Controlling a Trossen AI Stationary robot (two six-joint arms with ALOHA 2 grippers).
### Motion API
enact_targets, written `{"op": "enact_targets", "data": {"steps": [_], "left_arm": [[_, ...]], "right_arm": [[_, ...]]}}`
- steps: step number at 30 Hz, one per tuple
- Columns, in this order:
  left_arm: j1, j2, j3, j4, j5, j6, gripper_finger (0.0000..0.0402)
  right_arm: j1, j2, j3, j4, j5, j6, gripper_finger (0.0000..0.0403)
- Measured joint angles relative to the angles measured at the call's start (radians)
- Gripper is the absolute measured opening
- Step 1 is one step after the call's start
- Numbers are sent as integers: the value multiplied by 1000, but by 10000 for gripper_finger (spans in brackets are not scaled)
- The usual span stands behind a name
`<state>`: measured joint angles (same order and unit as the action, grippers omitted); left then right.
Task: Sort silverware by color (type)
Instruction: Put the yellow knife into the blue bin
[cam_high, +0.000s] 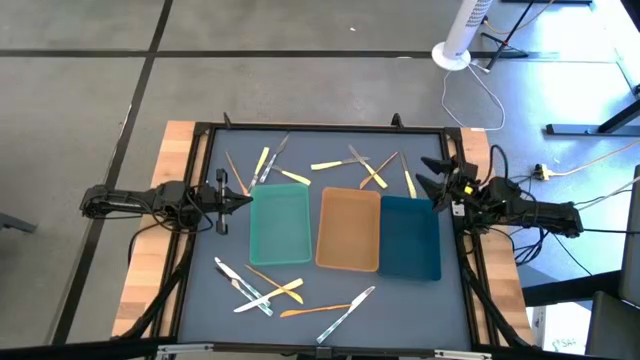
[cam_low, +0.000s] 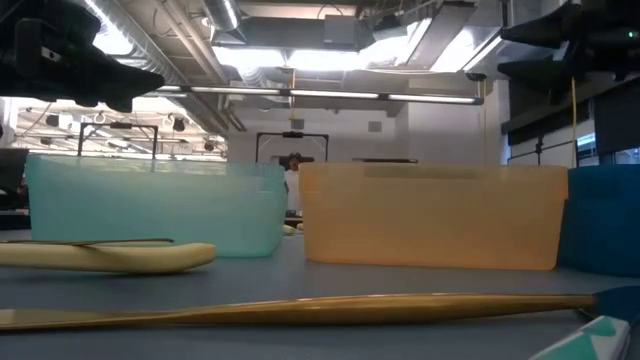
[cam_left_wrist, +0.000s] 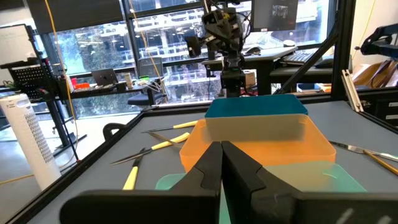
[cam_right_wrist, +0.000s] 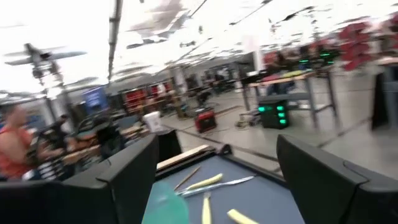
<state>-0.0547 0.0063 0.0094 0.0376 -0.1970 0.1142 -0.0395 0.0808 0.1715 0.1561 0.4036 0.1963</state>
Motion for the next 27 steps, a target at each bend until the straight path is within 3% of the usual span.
{"op": "enact_targets", "data": {"steps": [9, 13, 20, 27], "left_arm": [[0, 0, 0, 0, 0, 1, 0], [0, 0, 0, 0, 0, 1, 0], [0, 0, 0, 0, 0, 1, 0], [0, 0, 0, 0, 0, 0, 0]], "right_arm": [[0, 189, 181, -194, 114, 61, 315], [0, 302, 280, -304, 215, 115, 315], [0, 492, 472, -592, 365, 247, 315], [-34, 644, 653, -868, 411, 422, 314]]}}
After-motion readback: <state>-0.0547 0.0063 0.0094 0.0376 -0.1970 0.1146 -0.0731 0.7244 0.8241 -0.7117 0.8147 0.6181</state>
